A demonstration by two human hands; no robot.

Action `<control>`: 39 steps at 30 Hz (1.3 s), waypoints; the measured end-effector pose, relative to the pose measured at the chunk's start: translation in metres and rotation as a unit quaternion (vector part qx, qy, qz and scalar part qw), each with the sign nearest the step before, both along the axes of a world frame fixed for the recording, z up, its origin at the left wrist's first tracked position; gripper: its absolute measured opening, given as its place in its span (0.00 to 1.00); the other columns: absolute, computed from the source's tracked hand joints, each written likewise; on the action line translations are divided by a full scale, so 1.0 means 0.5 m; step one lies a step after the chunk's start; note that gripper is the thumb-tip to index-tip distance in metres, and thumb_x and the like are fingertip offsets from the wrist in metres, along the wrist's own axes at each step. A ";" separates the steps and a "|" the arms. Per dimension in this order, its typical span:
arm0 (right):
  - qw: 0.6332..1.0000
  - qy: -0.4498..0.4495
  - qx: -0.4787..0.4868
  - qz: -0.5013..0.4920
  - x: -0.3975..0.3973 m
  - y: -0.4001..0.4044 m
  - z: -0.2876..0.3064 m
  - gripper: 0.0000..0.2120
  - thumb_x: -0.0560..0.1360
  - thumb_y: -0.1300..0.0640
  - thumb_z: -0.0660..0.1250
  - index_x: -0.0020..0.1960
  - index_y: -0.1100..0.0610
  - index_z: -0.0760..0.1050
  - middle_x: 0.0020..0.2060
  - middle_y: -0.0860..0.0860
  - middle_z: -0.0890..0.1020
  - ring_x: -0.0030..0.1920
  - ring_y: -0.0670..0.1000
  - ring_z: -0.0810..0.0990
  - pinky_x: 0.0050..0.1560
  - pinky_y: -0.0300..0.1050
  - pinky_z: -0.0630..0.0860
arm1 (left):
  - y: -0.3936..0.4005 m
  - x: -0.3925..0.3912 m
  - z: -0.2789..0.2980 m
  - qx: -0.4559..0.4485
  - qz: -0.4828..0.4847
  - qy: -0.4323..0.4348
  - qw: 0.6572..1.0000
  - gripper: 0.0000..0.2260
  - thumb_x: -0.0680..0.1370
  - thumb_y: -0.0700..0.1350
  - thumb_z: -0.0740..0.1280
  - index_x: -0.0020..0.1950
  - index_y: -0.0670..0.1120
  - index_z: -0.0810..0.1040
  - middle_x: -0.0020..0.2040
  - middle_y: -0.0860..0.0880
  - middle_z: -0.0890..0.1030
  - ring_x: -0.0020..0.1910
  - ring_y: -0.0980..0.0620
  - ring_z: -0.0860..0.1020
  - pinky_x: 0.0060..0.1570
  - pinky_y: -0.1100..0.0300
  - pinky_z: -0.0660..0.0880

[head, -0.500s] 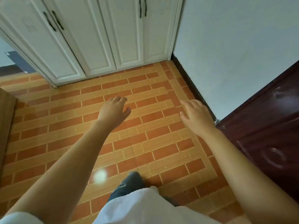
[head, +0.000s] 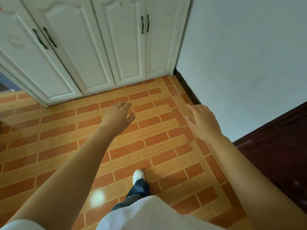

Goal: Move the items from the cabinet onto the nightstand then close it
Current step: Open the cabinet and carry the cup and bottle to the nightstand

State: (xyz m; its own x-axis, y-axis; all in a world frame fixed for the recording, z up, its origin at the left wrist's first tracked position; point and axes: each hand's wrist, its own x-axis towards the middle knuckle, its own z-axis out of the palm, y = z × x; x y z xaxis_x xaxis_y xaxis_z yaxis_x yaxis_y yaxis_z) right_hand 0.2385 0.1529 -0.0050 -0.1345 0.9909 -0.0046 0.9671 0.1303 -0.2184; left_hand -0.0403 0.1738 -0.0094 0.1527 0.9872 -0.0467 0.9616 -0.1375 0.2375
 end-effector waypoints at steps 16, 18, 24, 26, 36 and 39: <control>0.998 -0.011 0.017 -0.052 -0.118 0.366 0.053 0.21 0.79 0.53 0.57 0.70 0.56 0.63 0.65 0.53 0.73 0.68 0.54 0.67 0.66 0.49 0.65 | 0.419 -0.103 0.034 0.003 -0.043 -0.026 0.999 0.19 0.79 0.51 0.58 0.67 0.45 0.69 0.65 0.45 0.73 0.63 0.44 0.71 0.57 0.49 0.72; 0.999 -0.012 0.015 -0.049 -0.125 0.417 0.051 0.21 0.79 0.53 0.57 0.70 0.56 0.63 0.66 0.54 0.73 0.68 0.55 0.67 0.67 0.50 0.65 | 0.464 -0.112 0.029 0.006 -0.042 -0.024 0.999 0.19 0.79 0.51 0.58 0.67 0.45 0.69 0.64 0.45 0.74 0.62 0.44 0.72 0.58 0.49 0.72; 0.999 0.003 0.024 -0.034 -0.141 0.616 0.033 0.20 0.79 0.53 0.57 0.70 0.57 0.64 0.66 0.54 0.73 0.68 0.55 0.66 0.67 0.51 0.64 | 0.643 -0.131 0.019 0.012 -0.025 -0.009 1.000 0.19 0.79 0.50 0.59 0.66 0.43 0.69 0.62 0.43 0.75 0.60 0.44 0.72 0.57 0.50 0.71; 0.999 0.009 0.028 -0.034 -0.144 0.692 0.033 0.20 0.79 0.53 0.57 0.69 0.57 0.64 0.65 0.55 0.73 0.68 0.55 0.67 0.66 0.51 0.65 | 0.713 -0.132 0.023 0.021 -0.024 -0.008 0.999 0.18 0.79 0.50 0.59 0.66 0.43 0.70 0.63 0.43 0.75 0.61 0.44 0.72 0.58 0.50 0.71; 0.999 0.020 0.041 -0.027 -0.145 1.018 0.061 0.21 0.78 0.54 0.57 0.70 0.57 0.64 0.66 0.54 0.73 0.68 0.55 0.67 0.67 0.51 0.64 | 1.031 -0.123 0.064 0.037 -0.032 0.009 0.999 0.19 0.79 0.49 0.58 0.68 0.43 0.69 0.65 0.44 0.74 0.63 0.45 0.72 0.60 0.51 0.70; 0.998 0.031 0.046 -0.020 -0.145 1.082 0.069 0.20 0.78 0.54 0.58 0.70 0.57 0.65 0.66 0.54 0.73 0.68 0.55 0.67 0.67 0.49 0.64 | 1.107 -0.121 0.066 0.036 -0.034 0.003 0.999 0.19 0.79 0.50 0.58 0.68 0.44 0.68 0.66 0.45 0.73 0.63 0.45 0.72 0.61 0.51 0.69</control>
